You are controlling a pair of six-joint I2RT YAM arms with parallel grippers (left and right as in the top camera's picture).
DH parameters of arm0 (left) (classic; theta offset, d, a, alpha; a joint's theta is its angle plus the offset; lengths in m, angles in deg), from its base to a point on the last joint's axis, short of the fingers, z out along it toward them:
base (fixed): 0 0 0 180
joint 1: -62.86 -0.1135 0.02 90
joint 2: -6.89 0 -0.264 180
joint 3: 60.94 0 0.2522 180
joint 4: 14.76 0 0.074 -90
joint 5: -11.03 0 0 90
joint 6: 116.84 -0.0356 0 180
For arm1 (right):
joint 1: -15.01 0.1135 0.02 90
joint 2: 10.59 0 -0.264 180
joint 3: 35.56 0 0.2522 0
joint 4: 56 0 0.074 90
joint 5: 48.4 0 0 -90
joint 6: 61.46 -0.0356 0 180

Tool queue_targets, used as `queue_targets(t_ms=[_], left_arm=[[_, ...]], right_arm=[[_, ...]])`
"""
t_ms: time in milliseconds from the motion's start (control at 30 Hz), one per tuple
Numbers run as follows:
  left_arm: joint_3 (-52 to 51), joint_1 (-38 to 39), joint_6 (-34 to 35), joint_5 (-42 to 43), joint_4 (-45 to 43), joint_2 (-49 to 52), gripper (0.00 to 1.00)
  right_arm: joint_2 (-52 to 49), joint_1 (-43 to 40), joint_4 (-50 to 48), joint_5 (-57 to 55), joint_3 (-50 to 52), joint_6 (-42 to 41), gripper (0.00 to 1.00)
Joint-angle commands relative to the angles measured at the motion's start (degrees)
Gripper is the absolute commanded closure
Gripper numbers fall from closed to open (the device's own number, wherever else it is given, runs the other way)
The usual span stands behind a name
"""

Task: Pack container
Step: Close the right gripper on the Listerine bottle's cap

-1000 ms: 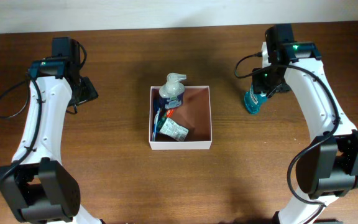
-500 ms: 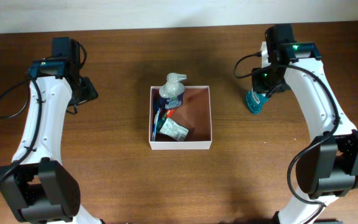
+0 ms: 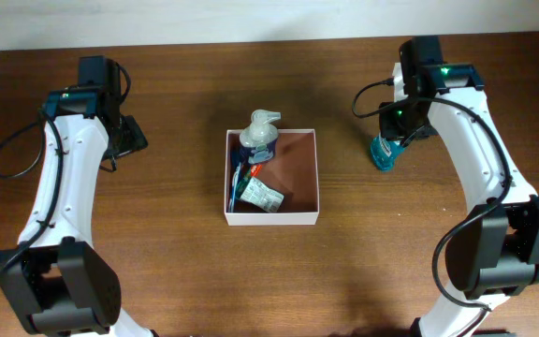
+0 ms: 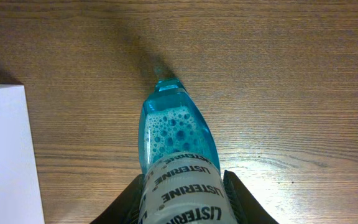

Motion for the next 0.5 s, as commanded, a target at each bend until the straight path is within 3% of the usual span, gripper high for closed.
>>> queue_targets(t_ms=[0,467], left_arm=[[0.46,-0.09,-0.28,0.26,0.07,-0.24,0.01],[0.46,-0.09,-0.28,0.24,0.07,-0.24,0.01]], right_arm=[[0.83,-0.37,0.26,0.39,0.13,0.37,0.69],[9.77,-0.35,4.13,2.95,0.13,-1.55,0.69]])
